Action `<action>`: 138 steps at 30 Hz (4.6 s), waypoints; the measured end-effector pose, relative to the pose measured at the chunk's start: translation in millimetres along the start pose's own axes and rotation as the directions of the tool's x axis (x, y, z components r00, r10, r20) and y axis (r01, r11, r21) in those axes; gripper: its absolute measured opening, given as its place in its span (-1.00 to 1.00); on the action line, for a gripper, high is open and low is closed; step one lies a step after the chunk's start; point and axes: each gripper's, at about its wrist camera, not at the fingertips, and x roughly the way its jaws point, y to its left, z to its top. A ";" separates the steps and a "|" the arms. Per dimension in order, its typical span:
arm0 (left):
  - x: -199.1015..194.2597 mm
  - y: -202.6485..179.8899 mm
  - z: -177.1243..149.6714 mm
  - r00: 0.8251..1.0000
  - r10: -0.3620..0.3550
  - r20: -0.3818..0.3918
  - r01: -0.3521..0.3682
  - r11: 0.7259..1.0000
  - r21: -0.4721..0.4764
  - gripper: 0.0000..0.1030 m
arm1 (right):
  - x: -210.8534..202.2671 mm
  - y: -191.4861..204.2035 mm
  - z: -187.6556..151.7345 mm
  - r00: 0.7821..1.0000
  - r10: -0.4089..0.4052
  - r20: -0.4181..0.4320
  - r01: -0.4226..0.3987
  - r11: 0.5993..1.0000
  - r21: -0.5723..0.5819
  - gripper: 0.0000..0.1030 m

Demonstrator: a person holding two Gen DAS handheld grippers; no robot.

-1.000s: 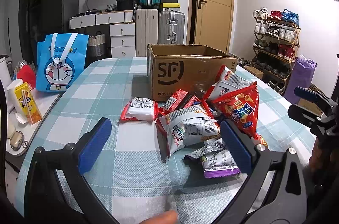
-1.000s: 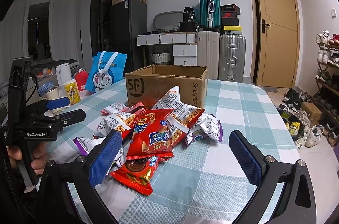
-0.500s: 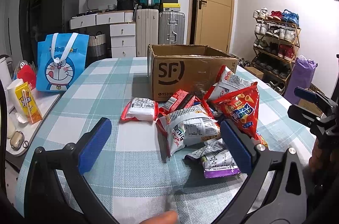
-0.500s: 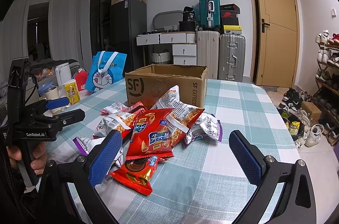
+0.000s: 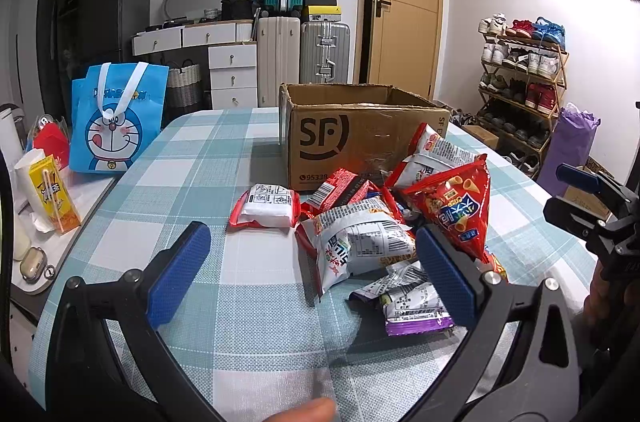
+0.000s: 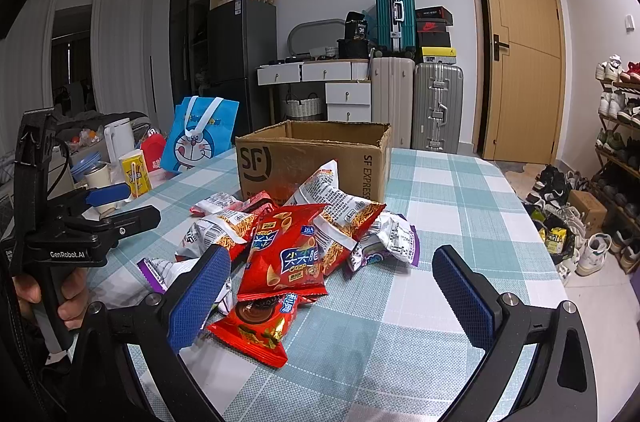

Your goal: Organize snacks

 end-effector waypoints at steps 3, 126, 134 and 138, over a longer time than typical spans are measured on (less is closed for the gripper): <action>0.3 -0.1 0.2 1.000 0.000 0.000 0.000 1.000 0.001 0.98 | 0.1 0.1 -0.4 1.000 0.000 -0.001 0.000 1.000 0.000 0.99; -20.0 -24.4 -3.3 0.915 -0.352 -0.195 0.345 0.936 -0.072 -0.28 | 50.6 -6.8 16.6 0.940 0.245 -0.237 -0.207 0.963 0.174 0.01; -32.5 -16.6 28.1 0.944 -0.311 -0.113 0.306 0.950 -0.062 -0.28 | 37.0 -9.9 33.0 0.952 0.247 -0.179 -0.218 0.962 0.164 0.01; -33.4 -13.4 45.0 0.956 -0.283 -0.076 0.279 0.959 -0.053 -0.28 | 33.8 -12.0 43.1 0.957 0.243 -0.158 -0.218 0.963 0.161 0.01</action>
